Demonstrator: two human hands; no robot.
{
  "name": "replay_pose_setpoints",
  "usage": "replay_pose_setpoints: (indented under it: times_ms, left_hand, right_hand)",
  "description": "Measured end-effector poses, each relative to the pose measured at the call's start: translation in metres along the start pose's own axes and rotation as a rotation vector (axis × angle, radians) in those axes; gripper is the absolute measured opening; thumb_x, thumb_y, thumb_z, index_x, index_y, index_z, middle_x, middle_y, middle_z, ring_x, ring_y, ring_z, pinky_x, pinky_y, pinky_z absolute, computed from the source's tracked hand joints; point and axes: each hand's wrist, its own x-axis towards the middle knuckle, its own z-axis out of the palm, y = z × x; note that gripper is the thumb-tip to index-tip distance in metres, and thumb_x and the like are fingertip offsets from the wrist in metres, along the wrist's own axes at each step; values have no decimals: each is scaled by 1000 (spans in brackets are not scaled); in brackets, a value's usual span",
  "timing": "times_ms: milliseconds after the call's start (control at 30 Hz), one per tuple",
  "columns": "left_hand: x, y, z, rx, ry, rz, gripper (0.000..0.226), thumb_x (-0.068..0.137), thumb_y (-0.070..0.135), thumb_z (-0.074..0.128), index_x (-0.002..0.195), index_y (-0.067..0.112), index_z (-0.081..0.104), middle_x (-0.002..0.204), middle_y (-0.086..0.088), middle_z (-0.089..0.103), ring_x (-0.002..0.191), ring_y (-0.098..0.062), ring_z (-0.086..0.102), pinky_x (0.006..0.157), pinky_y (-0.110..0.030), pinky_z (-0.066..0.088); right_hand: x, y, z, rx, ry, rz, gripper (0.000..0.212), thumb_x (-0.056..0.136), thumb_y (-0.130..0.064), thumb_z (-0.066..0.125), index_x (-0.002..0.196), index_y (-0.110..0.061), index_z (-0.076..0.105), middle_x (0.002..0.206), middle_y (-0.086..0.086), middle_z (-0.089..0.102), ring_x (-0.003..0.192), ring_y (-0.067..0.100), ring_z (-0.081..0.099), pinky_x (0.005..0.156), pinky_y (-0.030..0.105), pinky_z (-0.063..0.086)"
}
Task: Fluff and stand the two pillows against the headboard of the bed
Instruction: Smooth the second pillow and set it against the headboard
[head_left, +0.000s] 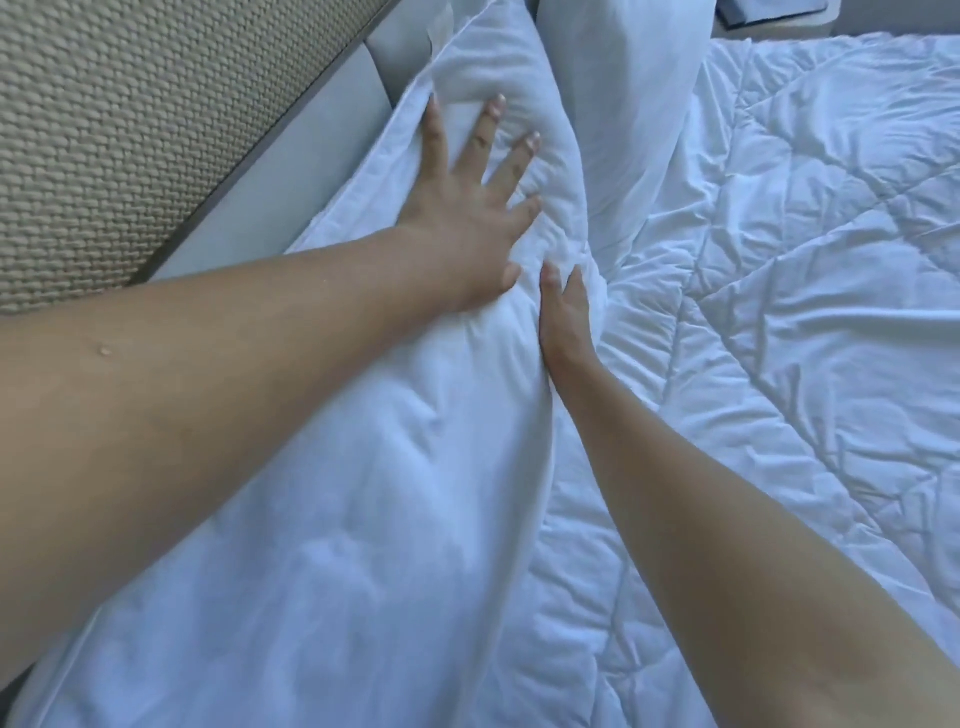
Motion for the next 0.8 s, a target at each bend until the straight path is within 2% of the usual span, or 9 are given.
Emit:
replay_pose_setpoints:
  times_ms: [100, 200, 233, 333, 400, 500, 633, 733, 800]
  left_hand:
    - [-26, 36, -28, -23, -126, -49, 70, 101, 49, 26, 159, 14, 9, 165, -19, -11, 149, -46, -16, 112, -72, -8]
    - [-81, 74, -33, -121, -250, -37, 63, 105, 42, 17, 158, 11, 4, 163, -23, -13, 147, -47, -19, 112, -72, -10]
    - [-102, 78, -27, -121, -257, -29, 63, 105, 44, 18, 158, 13, 2, 163, -23, -16, 146, -49, -22, 109, -74, -12]
    - [-152, 63, 0, -79, -191, 11, 70, 101, 56, 21, 159, 23, -1, 162, -21, -23, 146, -47, -25, 102, -77, -16]
    - [-166, 49, 13, -122, -148, 28, 76, 97, 65, 22, 159, 28, 0, 162, -17, -24, 147, -43, -25, 102, -75, -21]
    - [-165, 34, 24, -137, -80, 61, 77, 93, 68, 27, 159, 32, 7, 165, -12, -19, 150, -38, -21, 103, -68, -25]
    - [-156, 26, 32, -153, -46, 115, 76, 93, 66, 33, 158, 31, 17, 167, -11, -10, 152, -37, -13, 108, -70, -16]
    - [-158, 28, 29, -132, -29, 132, 69, 98, 60, 29, 158, 29, 17, 167, -12, -8, 152, -38, -11, 107, -70, -15]
    - [-162, 31, 23, -123, -32, 118, 62, 103, 51, 23, 159, 25, 15, 166, -13, -9, 151, -39, -13, 106, -71, -15]
  right_hand:
    - [-49, 16, 3, 122, -63, 58, 83, 92, -66, 37, 160, -24, 17, 167, -6, 18, 154, 10, 13, 127, 43, 12]
    - [-92, 37, 9, 180, -71, 75, 103, 78, -90, 34, 160, -29, 18, 166, -11, 22, 152, 4, 19, 126, 38, 14]
    - [-105, 42, 10, 174, -59, 87, 101, 79, -89, 34, 160, -30, 17, 166, -11, 21, 152, 4, 21, 126, 38, 16]
    - [-146, 55, 12, 174, -48, 66, 80, 89, -62, 35, 159, -29, 17, 166, -11, 19, 151, 4, 21, 126, 40, 20]
    - [-164, 61, 14, 168, -59, 34, 74, 92, -56, 36, 159, -32, 18, 165, -13, 21, 151, 3, 20, 125, 41, 20]
    - [-158, 62, 26, 171, -57, 8, 70, 94, -58, 37, 158, -36, 18, 164, -16, 25, 150, 2, 23, 124, 42, 23]
    - [-145, 60, 39, 174, -44, 8, 73, 91, -63, 35, 157, -37, 19, 164, -12, 25, 151, 4, 23, 125, 42, 23]
    - [-142, 63, 37, 181, -68, 46, 72, 90, -64, 35, 156, -38, 22, 163, -12, 28, 150, 6, 25, 124, 42, 24]
    - [-148, 61, 33, 217, -59, 79, 65, 92, -59, 37, 153, -38, 28, 159, -13, 37, 147, 8, 33, 122, 44, 28]
